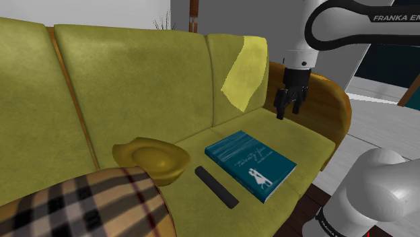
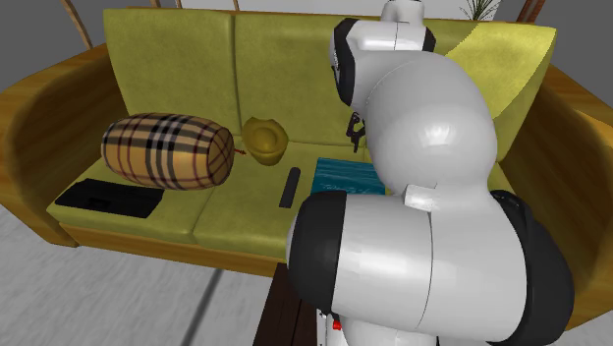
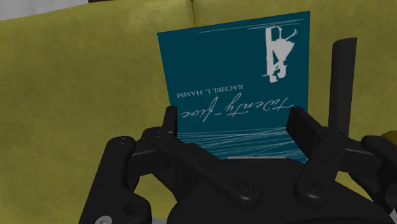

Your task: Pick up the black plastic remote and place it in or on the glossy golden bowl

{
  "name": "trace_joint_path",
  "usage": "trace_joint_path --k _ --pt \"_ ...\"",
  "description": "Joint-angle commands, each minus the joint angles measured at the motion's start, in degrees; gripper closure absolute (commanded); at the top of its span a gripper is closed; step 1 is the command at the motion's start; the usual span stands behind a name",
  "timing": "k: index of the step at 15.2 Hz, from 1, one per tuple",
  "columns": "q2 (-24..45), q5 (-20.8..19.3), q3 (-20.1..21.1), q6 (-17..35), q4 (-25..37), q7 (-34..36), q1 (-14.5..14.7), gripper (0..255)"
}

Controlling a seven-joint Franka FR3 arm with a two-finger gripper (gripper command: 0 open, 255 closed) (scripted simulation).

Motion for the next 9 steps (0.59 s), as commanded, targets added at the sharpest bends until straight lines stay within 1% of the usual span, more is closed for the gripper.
trace_joint_path --k 1,9 --pt "0.00 0.00 0.00 0.00 0.00 0.00 0.00 0" --pt "7.00 6.25 6.82 10.75 -4.77 5.38 4.40 0"
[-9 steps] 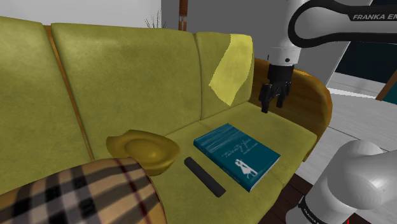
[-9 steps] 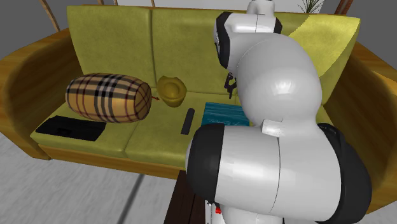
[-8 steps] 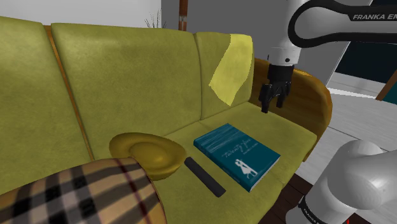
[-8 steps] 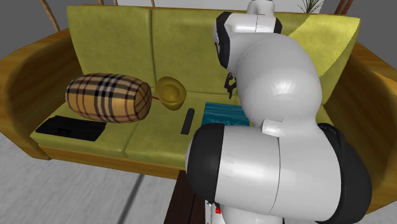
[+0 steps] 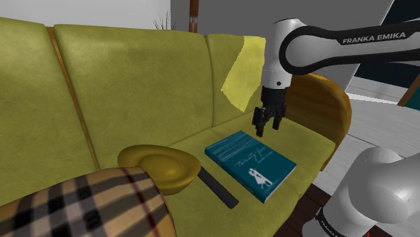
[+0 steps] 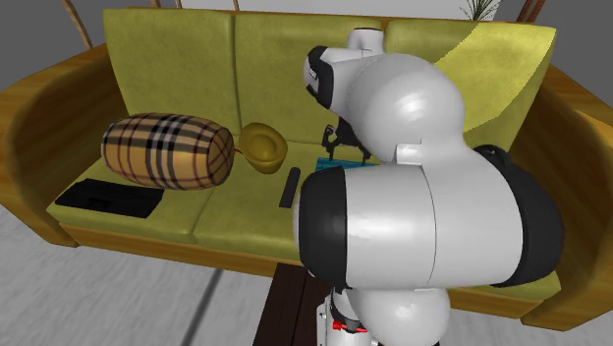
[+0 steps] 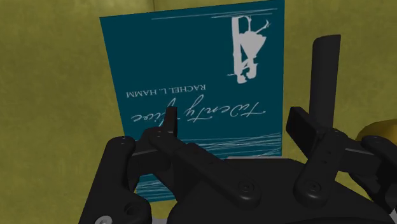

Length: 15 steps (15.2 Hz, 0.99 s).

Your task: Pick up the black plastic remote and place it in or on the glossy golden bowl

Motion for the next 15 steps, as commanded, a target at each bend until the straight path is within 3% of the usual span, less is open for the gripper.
trace_joint_path --k 1,9,15 --pt "2.27 1.73 2.00 2.64 -0.47 1.62 1.30 0" --pt "14.22 6.49 8.90 14.07 -0.40 6.41 5.35 0" --pt "25.41 7.91 13.78 22.17 2.54 10.26 7.79 0"
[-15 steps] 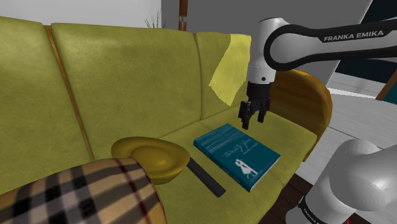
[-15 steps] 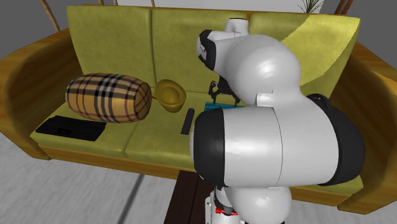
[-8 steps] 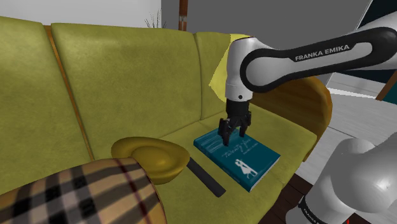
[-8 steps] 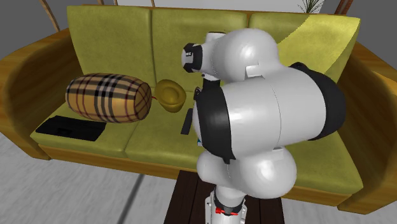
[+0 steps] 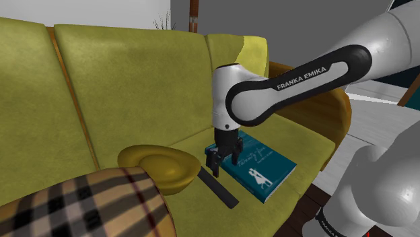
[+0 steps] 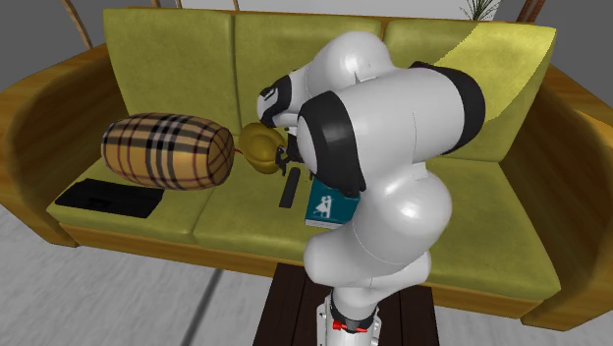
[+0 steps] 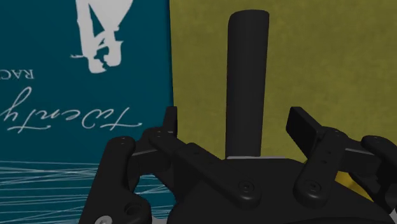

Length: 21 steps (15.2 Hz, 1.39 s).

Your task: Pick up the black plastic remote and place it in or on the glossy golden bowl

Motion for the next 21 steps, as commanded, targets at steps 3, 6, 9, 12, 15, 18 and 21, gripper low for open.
trace_joint_path --k 3,6,9,12,15,18,21 --pt "5.82 0.03 2.11 4.52 1.26 1.87 1.05 0" --pt "6.98 0.13 2.52 7.09 -0.15 1.94 1.16 0" --pt "8.29 0.20 3.10 9.70 -1.46 2.03 1.08 0" --pt "8.55 0.22 3.36 10.21 -1.69 2.03 0.92 0" --pt "8.54 0.23 3.37 10.21 -1.71 2.03 0.91 0" --pt "8.67 0.23 3.45 10.36 -1.71 2.13 0.95 255" --pt "8.56 0.17 3.34 10.03 -1.51 2.02 0.86 255"
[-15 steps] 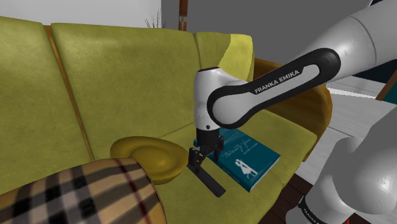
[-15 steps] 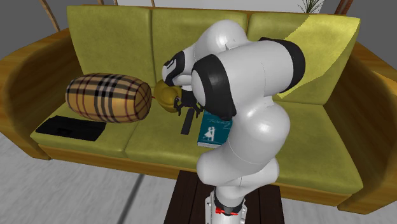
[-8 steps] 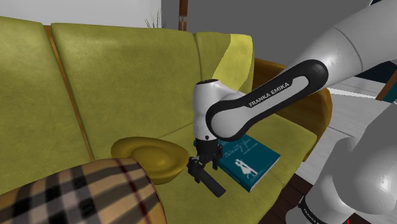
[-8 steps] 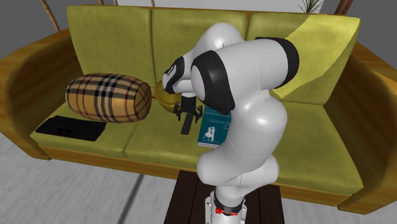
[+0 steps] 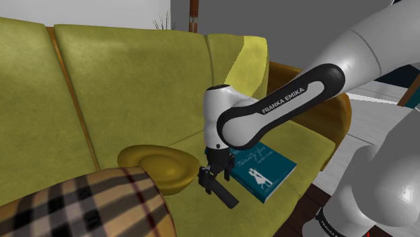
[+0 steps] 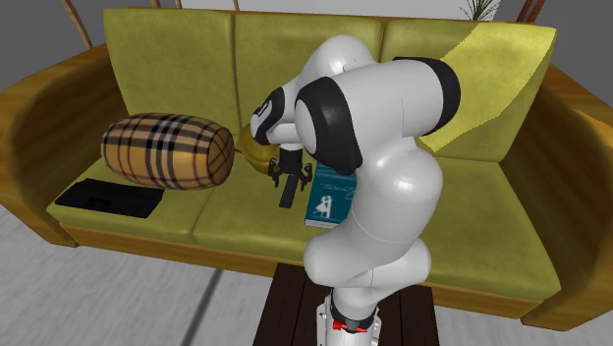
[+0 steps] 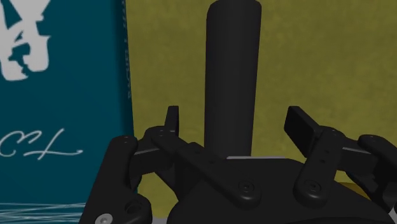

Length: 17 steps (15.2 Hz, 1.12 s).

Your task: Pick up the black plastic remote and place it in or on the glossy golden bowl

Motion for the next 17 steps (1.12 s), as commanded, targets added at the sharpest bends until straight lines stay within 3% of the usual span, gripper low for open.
trace_joint_path --k 1,6,17 --pt "0.69 0.00 -0.01 0.85 -0.17 0.23 -0.07 255" --pt "0.76 0.06 0.08 1.15 -0.40 0.29 -0.03 255" --pt "-5.37 0.76 -0.79 -8.43 3.19 0.25 -0.05 255"
